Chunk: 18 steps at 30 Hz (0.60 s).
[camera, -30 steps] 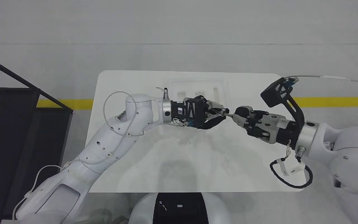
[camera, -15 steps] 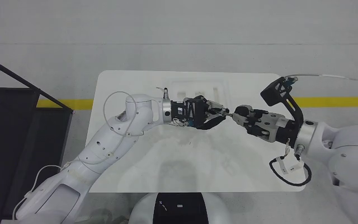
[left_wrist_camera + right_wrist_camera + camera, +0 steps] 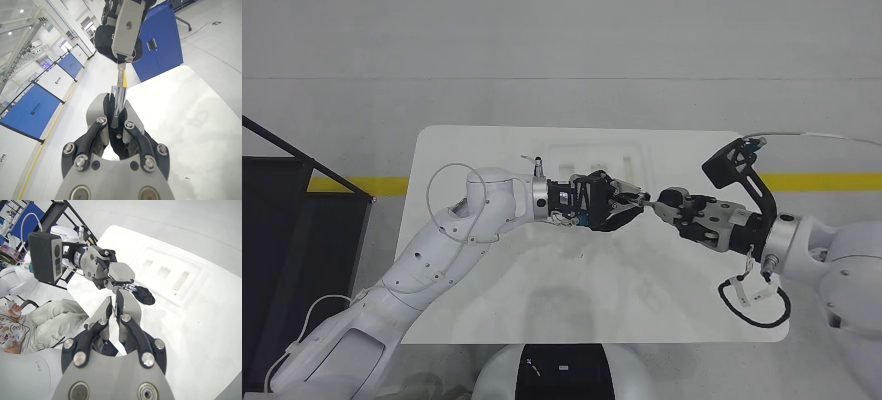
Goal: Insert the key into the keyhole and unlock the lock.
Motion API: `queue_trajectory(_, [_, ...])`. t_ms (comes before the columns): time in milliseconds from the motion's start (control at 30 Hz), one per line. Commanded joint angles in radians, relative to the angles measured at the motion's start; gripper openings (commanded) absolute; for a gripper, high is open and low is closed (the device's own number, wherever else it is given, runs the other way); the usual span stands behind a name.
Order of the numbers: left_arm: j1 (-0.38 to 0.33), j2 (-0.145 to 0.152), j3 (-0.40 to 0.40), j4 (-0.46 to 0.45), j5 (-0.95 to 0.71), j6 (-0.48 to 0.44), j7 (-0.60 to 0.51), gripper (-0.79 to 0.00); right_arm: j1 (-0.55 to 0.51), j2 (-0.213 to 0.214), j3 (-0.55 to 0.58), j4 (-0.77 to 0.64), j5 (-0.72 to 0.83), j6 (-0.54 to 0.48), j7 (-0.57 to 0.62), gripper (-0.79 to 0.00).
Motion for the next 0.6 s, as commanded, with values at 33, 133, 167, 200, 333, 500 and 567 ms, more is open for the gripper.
queue_trajectory(33, [0.0, 0.0, 0.0, 0.0, 0.0, 0.0, 0.0, -0.785, 0.014, -0.001, -0.018, 0.005, -0.005, 0.006, -0.002, -0.785])
queue_trajectory(133, [0.0, 0.0, 0.0, 0.0, 0.0, 0.0, 0.0, -0.785, 0.027, -0.002, -0.032, 0.01, -0.008, 0.009, -0.002, -0.785])
queue_trajectory(167, [0.0, 0.0, 0.0, 0.0, 0.0, 0.0, 0.0, -0.785, 0.031, -0.002, -0.036, 0.012, -0.008, 0.01, -0.001, -0.705])
queue_trajectory(200, [0.0, 0.0, 0.0, 0.0, 0.0, 0.0, 0.0, -0.785, 0.035, -0.002, -0.04, 0.015, -0.008, 0.012, -0.001, -0.486])
queue_trajectory(333, [0.0, 0.0, 0.0, 0.0, 0.0, 0.0, 0.0, -0.785, 0.049, -0.003, -0.052, 0.025, -0.008, 0.015, 0.003, 0.0])
queue_trajectory(500, [0.0, 0.0, 0.0, 0.0, 0.0, 0.0, 0.0, -0.785, 0.056, -0.003, -0.054, 0.033, 0.007, 0.011, -0.003, 0.0])
queue_trajectory(567, [0.0, 0.0, 0.0, 0.0, 0.0, 0.0, 0.0, -0.785, 0.055, -0.004, -0.049, 0.033, 0.027, 0.004, -0.008, 0.0])
